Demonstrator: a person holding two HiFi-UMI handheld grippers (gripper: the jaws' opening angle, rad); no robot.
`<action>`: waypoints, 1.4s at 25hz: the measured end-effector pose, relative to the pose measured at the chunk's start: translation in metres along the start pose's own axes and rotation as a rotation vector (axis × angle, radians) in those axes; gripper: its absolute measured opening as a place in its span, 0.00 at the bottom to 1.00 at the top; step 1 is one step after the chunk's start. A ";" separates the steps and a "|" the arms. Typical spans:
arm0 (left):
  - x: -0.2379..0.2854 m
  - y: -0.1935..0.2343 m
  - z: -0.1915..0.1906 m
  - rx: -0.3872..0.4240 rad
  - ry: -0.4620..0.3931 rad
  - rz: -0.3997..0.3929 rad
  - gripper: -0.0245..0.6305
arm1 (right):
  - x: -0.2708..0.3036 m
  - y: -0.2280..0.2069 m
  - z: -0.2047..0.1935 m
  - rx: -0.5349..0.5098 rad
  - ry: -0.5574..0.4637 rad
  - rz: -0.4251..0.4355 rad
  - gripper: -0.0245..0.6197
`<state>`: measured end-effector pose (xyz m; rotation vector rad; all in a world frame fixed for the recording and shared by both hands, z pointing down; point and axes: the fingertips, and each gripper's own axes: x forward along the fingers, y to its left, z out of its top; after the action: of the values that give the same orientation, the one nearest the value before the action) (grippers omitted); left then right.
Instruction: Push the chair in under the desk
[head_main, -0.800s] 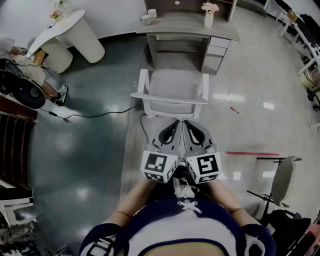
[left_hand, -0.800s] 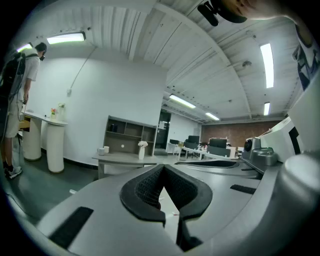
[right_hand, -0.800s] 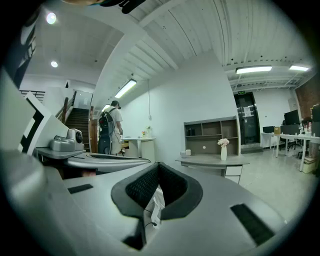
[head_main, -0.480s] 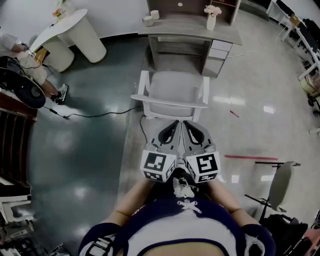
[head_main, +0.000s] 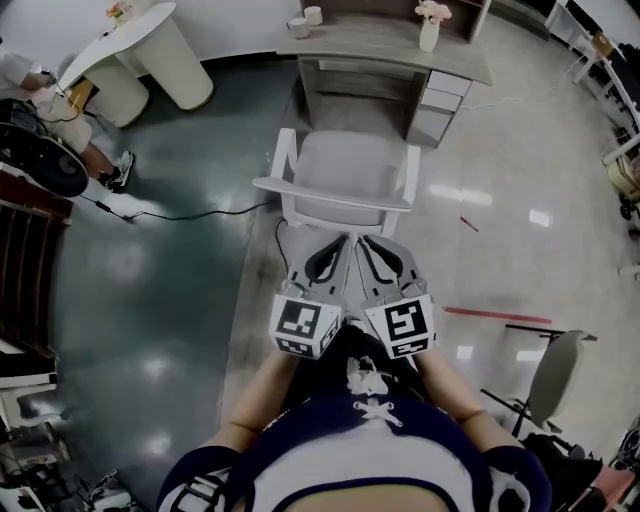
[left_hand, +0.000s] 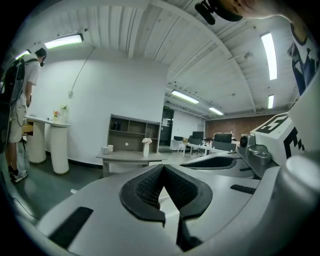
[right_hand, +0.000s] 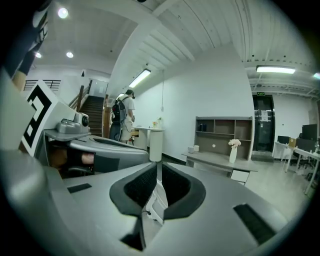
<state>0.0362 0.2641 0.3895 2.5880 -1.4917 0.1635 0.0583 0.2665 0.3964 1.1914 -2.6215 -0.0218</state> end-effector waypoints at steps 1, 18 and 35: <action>0.002 0.002 -0.004 0.009 0.009 -0.001 0.05 | 0.002 -0.001 -0.005 -0.005 0.017 0.010 0.06; 0.066 0.055 -0.056 0.180 0.252 -0.139 0.12 | 0.075 -0.027 -0.059 -0.006 0.232 0.053 0.06; 0.094 0.097 -0.118 0.393 0.486 -0.212 0.26 | 0.130 -0.028 -0.108 -0.107 0.447 0.100 0.14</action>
<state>-0.0030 0.1575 0.5286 2.6822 -1.0866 1.0666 0.0232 0.1610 0.5268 0.9037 -2.2515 0.1090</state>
